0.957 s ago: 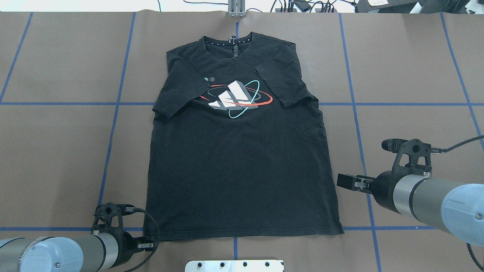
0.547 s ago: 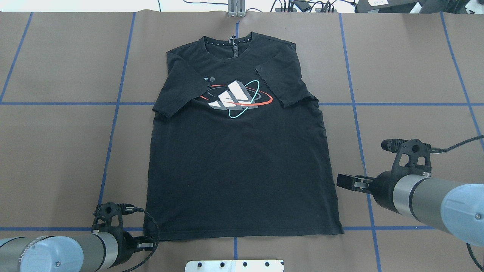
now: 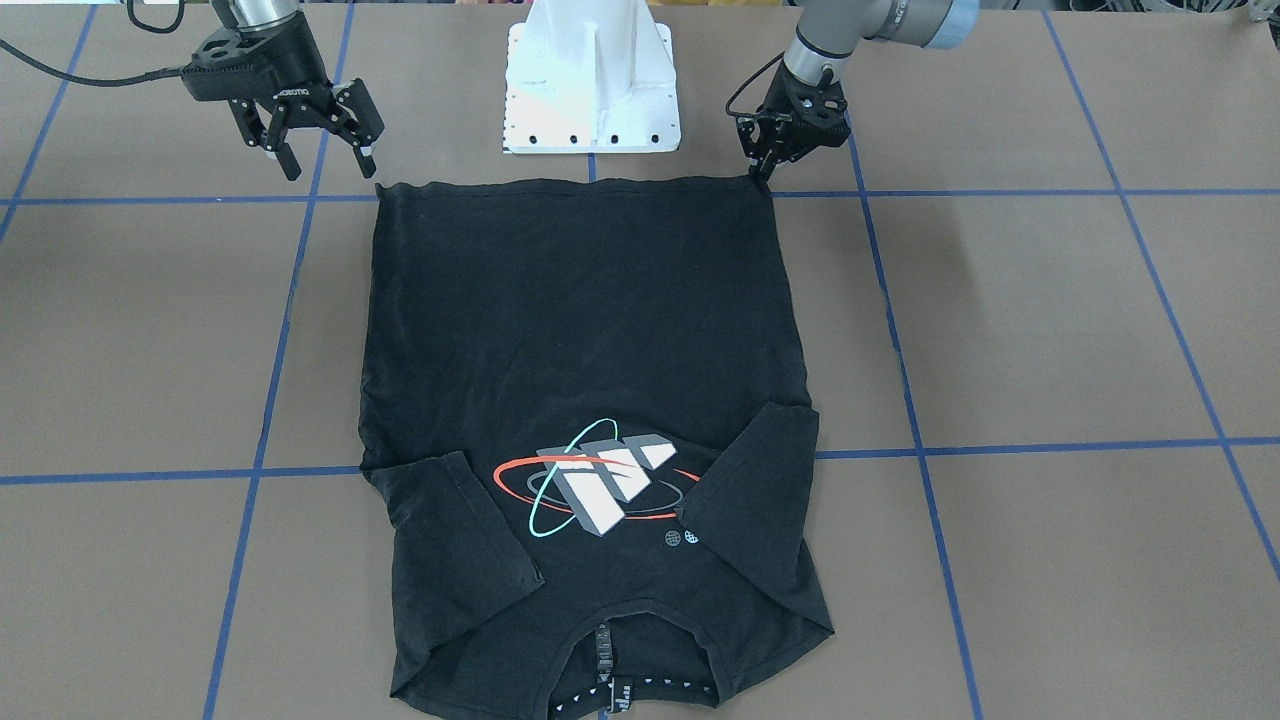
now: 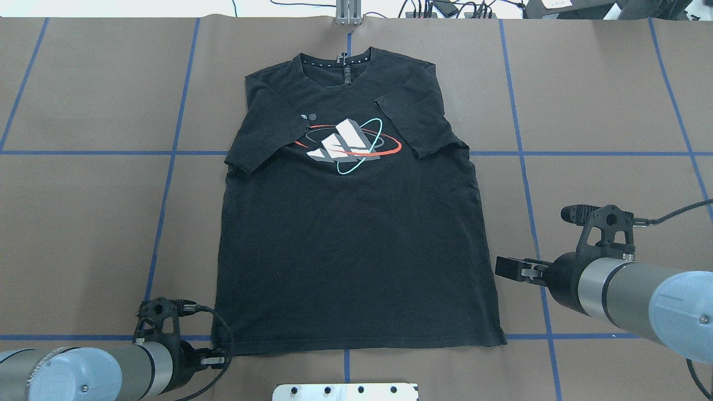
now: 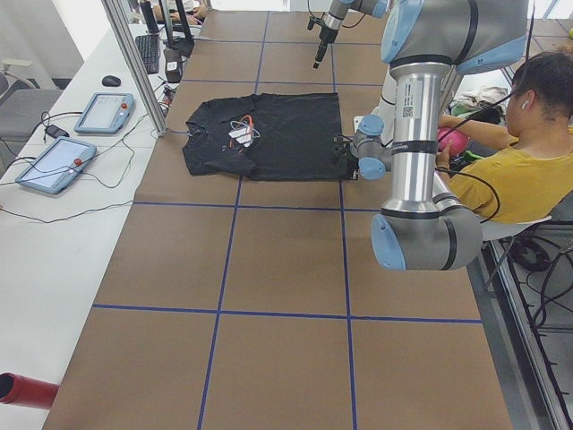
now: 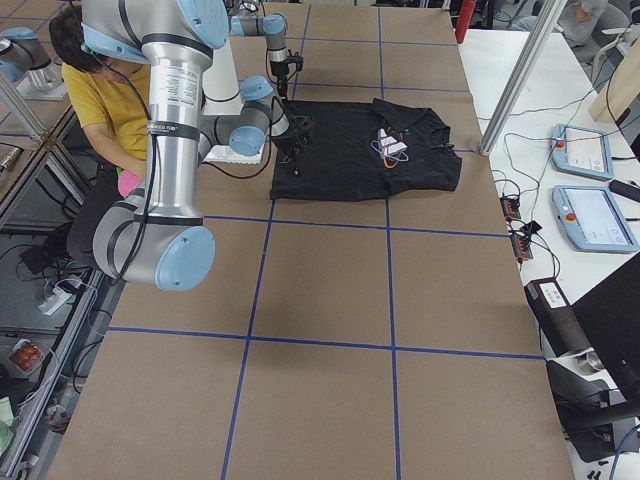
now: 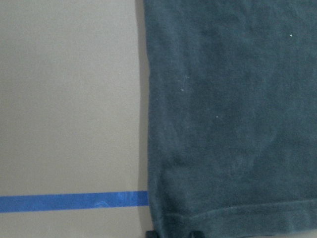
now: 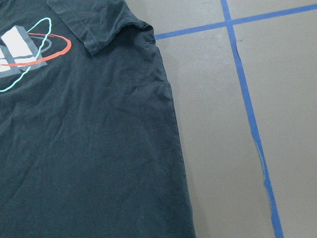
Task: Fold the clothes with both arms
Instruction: 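Align both grippers at the hem corners and close on the fabric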
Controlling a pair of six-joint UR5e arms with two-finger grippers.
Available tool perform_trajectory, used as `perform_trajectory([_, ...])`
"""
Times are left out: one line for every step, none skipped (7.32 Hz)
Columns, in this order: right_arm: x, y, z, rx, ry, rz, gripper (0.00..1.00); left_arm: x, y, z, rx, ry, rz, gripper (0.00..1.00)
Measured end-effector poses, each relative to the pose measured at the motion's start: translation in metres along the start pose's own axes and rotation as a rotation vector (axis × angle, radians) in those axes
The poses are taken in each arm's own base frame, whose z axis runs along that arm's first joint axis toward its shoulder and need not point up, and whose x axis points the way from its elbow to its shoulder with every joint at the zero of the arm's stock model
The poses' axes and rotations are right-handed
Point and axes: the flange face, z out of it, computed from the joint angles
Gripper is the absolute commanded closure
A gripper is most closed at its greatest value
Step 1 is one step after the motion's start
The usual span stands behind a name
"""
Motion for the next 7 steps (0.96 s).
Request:
perform_trajectory([0.000, 0.000, 0.000, 0.000, 0.000, 0.000, 0.00, -0.004, 0.000, 0.000, 0.000, -0.006, 0.000, 1.00])
perform_trajectory([0.000, 0.000, 0.000, 0.000, 0.001, 0.000, 0.00, -0.006, 0.000, 0.000, 0.001, -0.009, -0.001, 1.00])
perform_trajectory([0.001, 0.000, 0.000, 0.000, 0.003, 0.000, 0.00, -0.006, -0.001, -0.001, 0.003, -0.008, -0.002, 1.00])
perform_trajectory([0.003, 0.000, 0.001, 0.001, 0.008, -0.001, 0.00, -0.004, -0.001, -0.003, 0.004, -0.003, -0.004, 1.00])
perform_trajectory([0.005, 0.002, 0.004, 0.005, 0.016, -0.005, 0.00, -0.002, -0.001, -0.005, 0.005, 0.003, -0.008, 1.00])
perform_trajectory([0.006, 0.007, 0.008, 0.014, 0.026, -0.014, 0.00, 0.001, -0.001, -0.006, 0.005, 0.009, -0.012, 1.00])
perform_trajectory([0.006, 0.015, 0.016, 0.021, 0.038, -0.022, 0.00, 0.004, -0.001, -0.007, 0.005, 0.017, -0.013, 1.00])
